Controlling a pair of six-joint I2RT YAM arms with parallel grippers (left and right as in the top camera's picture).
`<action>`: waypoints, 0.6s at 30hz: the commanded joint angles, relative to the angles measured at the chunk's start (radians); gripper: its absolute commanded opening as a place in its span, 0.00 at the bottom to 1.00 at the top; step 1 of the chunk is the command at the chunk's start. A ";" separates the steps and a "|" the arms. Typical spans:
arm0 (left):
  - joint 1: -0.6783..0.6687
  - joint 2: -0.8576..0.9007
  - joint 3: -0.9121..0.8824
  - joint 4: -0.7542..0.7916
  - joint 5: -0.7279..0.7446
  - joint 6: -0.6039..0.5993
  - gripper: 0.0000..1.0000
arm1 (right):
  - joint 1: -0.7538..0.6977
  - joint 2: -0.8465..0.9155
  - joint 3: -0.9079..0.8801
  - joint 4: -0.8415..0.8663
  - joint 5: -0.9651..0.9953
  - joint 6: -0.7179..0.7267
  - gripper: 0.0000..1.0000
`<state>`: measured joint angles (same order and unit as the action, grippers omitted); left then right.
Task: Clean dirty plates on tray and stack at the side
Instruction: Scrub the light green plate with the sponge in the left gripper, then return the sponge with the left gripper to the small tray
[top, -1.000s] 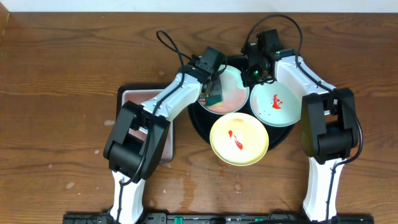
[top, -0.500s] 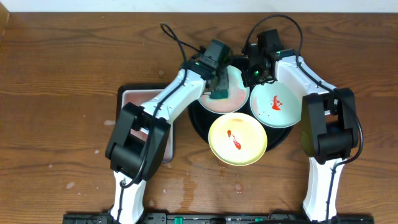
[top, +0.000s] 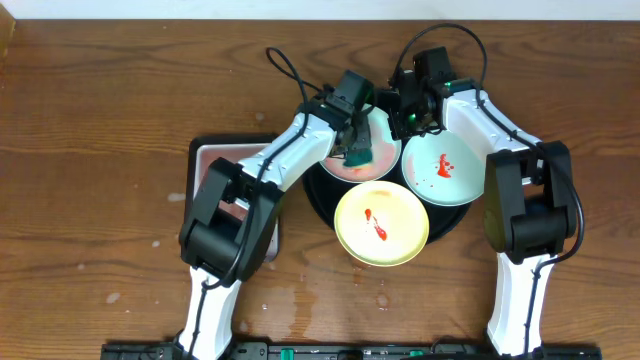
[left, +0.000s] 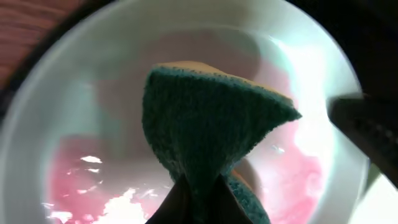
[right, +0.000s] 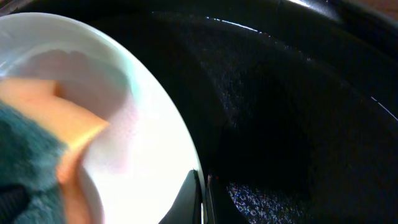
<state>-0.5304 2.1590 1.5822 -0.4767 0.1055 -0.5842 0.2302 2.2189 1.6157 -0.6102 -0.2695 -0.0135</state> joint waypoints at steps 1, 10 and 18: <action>0.075 0.017 0.015 -0.039 -0.065 0.031 0.07 | 0.000 0.005 -0.003 -0.010 0.004 0.016 0.01; 0.112 -0.019 0.016 -0.088 -0.013 0.072 0.07 | 0.000 0.005 -0.003 -0.010 0.004 0.016 0.01; 0.101 -0.226 0.024 -0.088 0.016 0.156 0.07 | 0.000 0.005 -0.003 -0.011 0.004 0.016 0.01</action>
<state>-0.4393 2.0747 1.5936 -0.5652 0.1360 -0.4919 0.2302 2.2189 1.6157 -0.6109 -0.2695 -0.0120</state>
